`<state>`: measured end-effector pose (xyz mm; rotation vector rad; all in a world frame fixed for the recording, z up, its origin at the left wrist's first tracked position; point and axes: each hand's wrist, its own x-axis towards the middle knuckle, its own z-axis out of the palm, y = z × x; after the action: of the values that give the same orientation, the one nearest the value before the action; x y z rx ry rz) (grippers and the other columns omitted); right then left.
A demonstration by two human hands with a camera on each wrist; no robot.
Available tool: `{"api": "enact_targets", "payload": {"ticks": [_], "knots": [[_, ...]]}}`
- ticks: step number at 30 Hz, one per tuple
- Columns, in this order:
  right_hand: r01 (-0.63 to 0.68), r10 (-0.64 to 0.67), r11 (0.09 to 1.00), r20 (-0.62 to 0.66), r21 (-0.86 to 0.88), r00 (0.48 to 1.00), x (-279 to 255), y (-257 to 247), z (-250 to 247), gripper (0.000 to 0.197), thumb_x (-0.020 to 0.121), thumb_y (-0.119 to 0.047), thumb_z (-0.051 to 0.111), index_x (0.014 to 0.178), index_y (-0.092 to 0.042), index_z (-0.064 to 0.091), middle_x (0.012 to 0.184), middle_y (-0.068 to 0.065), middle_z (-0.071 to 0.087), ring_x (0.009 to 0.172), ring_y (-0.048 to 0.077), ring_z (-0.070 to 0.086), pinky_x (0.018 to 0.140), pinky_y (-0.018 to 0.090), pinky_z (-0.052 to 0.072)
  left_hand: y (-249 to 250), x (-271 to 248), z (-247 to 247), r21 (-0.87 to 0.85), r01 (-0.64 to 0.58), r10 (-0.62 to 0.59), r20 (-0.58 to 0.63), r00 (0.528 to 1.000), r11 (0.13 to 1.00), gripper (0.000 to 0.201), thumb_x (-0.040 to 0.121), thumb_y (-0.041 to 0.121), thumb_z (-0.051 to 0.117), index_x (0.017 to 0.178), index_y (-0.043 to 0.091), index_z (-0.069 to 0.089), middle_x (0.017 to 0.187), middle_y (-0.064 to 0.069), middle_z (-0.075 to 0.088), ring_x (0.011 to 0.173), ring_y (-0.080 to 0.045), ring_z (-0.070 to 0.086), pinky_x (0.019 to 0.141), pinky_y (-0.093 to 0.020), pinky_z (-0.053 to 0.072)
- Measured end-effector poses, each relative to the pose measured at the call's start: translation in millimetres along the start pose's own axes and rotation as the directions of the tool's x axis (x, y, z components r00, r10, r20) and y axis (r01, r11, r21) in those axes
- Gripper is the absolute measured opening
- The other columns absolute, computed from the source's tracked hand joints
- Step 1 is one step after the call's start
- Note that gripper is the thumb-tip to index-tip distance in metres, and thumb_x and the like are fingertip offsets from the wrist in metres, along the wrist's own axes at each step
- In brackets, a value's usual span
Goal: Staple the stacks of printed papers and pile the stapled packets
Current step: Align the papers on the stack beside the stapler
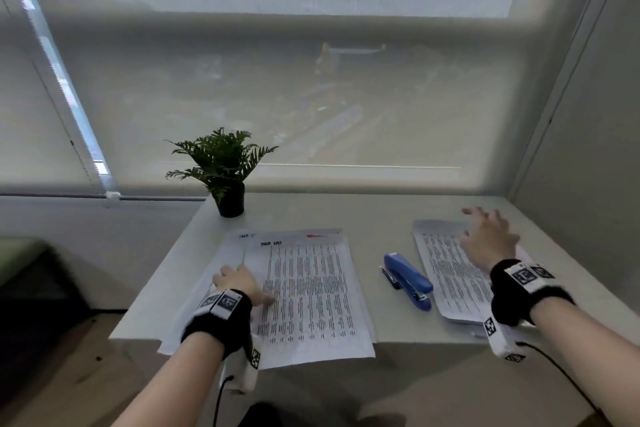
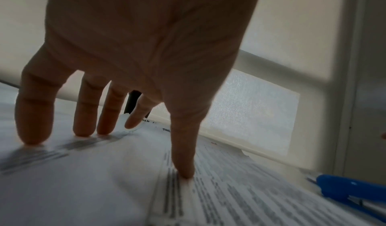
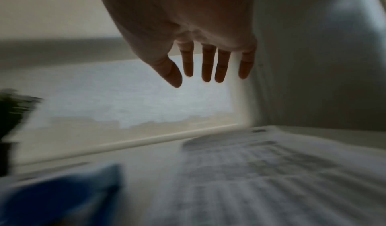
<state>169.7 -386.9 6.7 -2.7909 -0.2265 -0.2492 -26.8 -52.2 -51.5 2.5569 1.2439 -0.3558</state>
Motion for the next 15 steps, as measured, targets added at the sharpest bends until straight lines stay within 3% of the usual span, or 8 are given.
{"api": "enact_targets", "payload": {"ticks": [3,6,10,13,15], "knots": [[0.179,-0.186,0.983,0.205,0.052,0.961,-18.5,-51.1,29.2,0.041,0.093,-0.032,0.046,0.133,-0.019,0.047,0.136,0.010,0.050,0.123,0.028,0.048,0.105,0.043,0.038,6.4,-2.4,-6.2,-0.145,0.038,-0.029,0.061,0.998,0.989,0.092,0.070,0.043,0.079,0.139,0.008,0.029,0.140,-0.015,0.028,0.130,-0.034,0.038,0.109,-0.042,0.036],[0.148,-0.128,0.989,0.425,-0.014,0.896,-33.4,-78.1,59.3,0.052,0.089,-0.036,0.050,0.134,-0.013,0.038,0.138,0.015,0.047,0.124,0.032,0.049,0.103,0.041,0.042,6.2,-2.8,-9.8,-0.301,0.069,-0.039,0.105,0.994,0.951,0.102,0.069,0.031,0.082,0.142,0.002,0.018,0.141,-0.018,0.031,0.130,-0.033,0.041,0.107,-0.037,0.038],[0.051,-0.006,0.994,0.399,-0.102,0.917,-45.8,-91.7,69.3,0.051,0.093,-0.035,0.050,0.133,-0.007,0.036,0.137,0.021,0.038,0.125,0.036,0.047,0.101,0.042,0.043,-0.5,-5.6,-9.5,-0.467,0.023,0.041,0.128,0.991,0.884,0.103,0.074,0.013,0.079,0.145,-0.002,0.007,0.143,-0.021,0.040,0.132,-0.035,0.041,0.106,-0.039,0.040],[-0.007,0.055,0.992,0.388,-0.123,0.920,-45.8,-100.2,65.7,0.052,0.094,-0.032,0.049,0.136,-0.004,0.037,0.139,0.022,0.031,0.125,0.038,0.047,0.100,0.041,0.042,-6.1,-9.0,-3.1,-0.533,-0.060,0.131,0.097,0.987,0.844,0.084,0.074,0.008,0.077,0.139,0.003,0.023,0.135,-0.017,0.049,0.125,-0.032,0.048,0.104,-0.039,0.043],[-0.004,0.023,0.998,0.326,-0.058,0.945,-43.9,-109.9,61.7,0.045,0.095,-0.027,0.047,0.133,-0.003,0.040,0.136,0.020,0.034,0.120,0.040,0.051,0.097,0.041,0.043,-7.7,-10.6,-1.0,-0.577,-0.130,0.199,0.058,0.978,0.806,0.076,0.072,0.007,0.077,0.132,0.006,0.031,0.126,-0.015,0.055,0.116,-0.030,0.055,0.100,-0.041,0.048]]}}
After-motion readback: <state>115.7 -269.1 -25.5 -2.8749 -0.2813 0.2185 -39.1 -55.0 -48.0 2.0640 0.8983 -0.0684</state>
